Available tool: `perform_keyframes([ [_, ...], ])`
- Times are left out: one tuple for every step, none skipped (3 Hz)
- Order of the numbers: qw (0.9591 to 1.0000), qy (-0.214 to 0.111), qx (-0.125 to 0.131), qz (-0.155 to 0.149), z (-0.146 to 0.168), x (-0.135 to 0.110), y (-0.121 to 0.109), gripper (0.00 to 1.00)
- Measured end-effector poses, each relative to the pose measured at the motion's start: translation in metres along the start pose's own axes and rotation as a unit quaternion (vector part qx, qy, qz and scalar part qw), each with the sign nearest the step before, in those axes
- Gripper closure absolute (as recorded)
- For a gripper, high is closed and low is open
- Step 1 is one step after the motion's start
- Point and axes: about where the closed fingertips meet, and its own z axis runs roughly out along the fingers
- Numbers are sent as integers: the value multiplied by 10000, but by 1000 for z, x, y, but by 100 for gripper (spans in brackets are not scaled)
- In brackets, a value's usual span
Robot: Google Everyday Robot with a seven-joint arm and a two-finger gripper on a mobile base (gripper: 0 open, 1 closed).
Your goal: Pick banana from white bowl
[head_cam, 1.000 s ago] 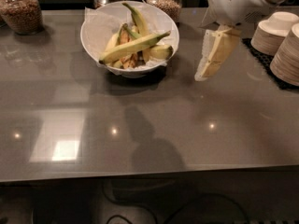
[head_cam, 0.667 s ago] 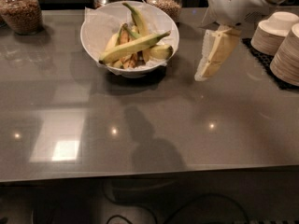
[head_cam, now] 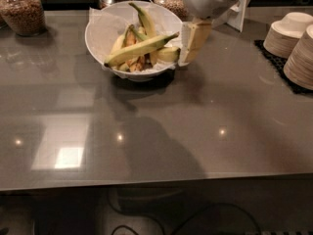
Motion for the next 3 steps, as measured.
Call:
perform_keyframes([
  [9993,-115,43,-363,40,-1,-19,16],
  [9983,-184,-5,-550,70,-2,-25,29],
  [9978,-241,-113,-614,94,-3,-22,41],
])
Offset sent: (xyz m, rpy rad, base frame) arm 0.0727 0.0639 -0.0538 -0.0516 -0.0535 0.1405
